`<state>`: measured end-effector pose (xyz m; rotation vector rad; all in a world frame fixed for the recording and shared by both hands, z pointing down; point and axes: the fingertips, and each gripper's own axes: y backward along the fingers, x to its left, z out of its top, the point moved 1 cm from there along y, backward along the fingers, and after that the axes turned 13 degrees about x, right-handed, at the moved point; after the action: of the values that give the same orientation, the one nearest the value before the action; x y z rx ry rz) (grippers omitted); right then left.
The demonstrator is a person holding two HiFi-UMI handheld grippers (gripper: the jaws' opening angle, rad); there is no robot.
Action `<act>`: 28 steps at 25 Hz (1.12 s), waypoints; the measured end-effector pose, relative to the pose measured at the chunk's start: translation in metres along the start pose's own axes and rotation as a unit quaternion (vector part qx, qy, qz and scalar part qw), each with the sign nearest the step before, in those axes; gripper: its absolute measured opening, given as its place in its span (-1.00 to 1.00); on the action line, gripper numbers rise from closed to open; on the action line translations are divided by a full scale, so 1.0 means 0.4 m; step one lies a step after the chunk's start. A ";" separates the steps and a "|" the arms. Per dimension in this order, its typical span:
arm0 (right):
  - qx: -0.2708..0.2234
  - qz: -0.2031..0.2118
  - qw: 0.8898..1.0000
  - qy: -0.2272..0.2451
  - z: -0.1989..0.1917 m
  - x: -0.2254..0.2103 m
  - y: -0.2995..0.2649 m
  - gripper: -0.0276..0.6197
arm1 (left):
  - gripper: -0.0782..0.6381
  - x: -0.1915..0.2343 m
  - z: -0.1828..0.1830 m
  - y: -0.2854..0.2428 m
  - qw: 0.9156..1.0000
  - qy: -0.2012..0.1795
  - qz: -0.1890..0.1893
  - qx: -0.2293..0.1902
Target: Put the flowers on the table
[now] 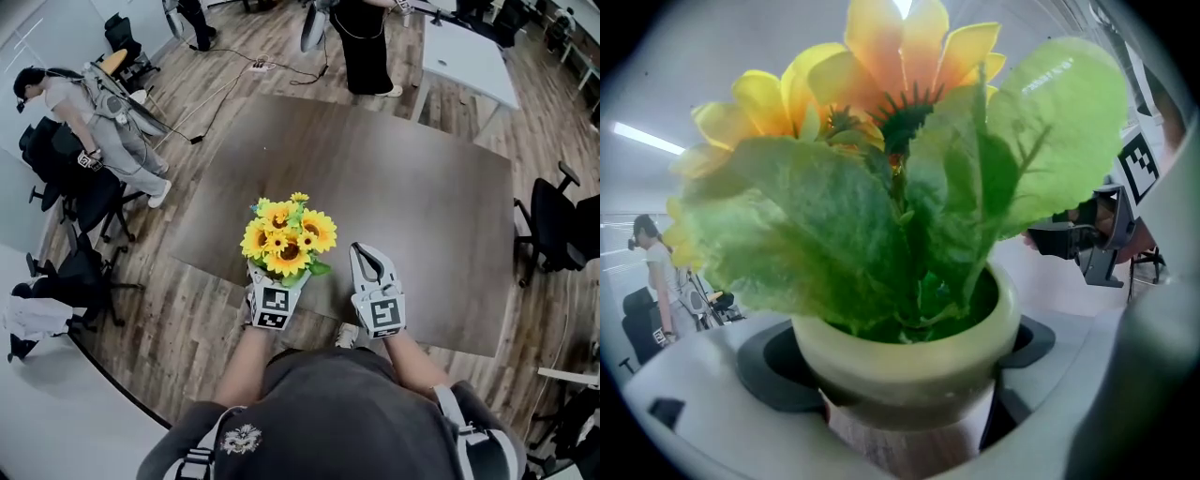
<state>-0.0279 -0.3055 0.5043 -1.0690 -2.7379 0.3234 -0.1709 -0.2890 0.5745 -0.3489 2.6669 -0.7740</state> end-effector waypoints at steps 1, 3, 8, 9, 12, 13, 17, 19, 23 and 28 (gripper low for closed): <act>0.003 0.002 1.000 0.004 -0.006 -0.012 -0.003 -0.84 | 0.74 -0.005 0.000 -0.013 1.000 -0.001 0.000 0.003; 0.011 0.005 1.000 0.011 -0.020 -0.033 -0.005 -0.84 | 0.74 -0.017 -0.007 -0.037 1.000 0.000 -0.002 0.008; 0.032 0.002 0.999 0.012 -0.067 -0.069 -0.024 -0.84 | 0.74 -0.032 -0.041 -0.102 0.999 0.009 -0.018 0.027; 0.040 0.000 0.999 0.013 -0.076 -0.070 -0.030 -0.84 | 0.74 -0.031 -0.049 -0.115 0.999 0.009 -0.019 0.029; 0.054 -0.011 0.998 0.021 -0.095 -0.068 -0.044 -0.84 | 0.74 -0.029 -0.081 -0.157 0.999 0.013 -0.022 0.040; 0.059 -0.015 0.998 0.023 -0.099 -0.067 -0.050 -0.84 | 0.74 -0.027 -0.093 -0.173 0.999 0.015 -0.024 0.044; 0.074 -0.030 0.997 0.016 -0.118 -0.078 -0.075 -0.84 | 0.74 -0.026 -0.123 -0.233 0.997 0.019 -0.043 0.056; 0.092 -0.033 0.995 0.012 -0.145 -0.087 -0.087 -0.84 | 0.74 -0.037 -0.135 -0.263 0.996 0.022 -0.052 0.062; 0.108 -0.032 0.994 -0.004 -0.194 -0.096 -0.112 -0.84 | 0.74 -0.058 -0.159 -0.317 0.994 0.032 -0.057 0.083; 0.130 -0.030 0.991 -0.031 -0.251 -0.081 -0.151 -0.84 | 0.74 -0.055 -0.191 -0.362 0.992 0.033 -0.060 0.106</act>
<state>-0.0185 -0.3574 0.6136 -0.9199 -2.6793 0.6934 -0.1604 -0.3651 0.7208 -0.4373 2.6106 -1.1130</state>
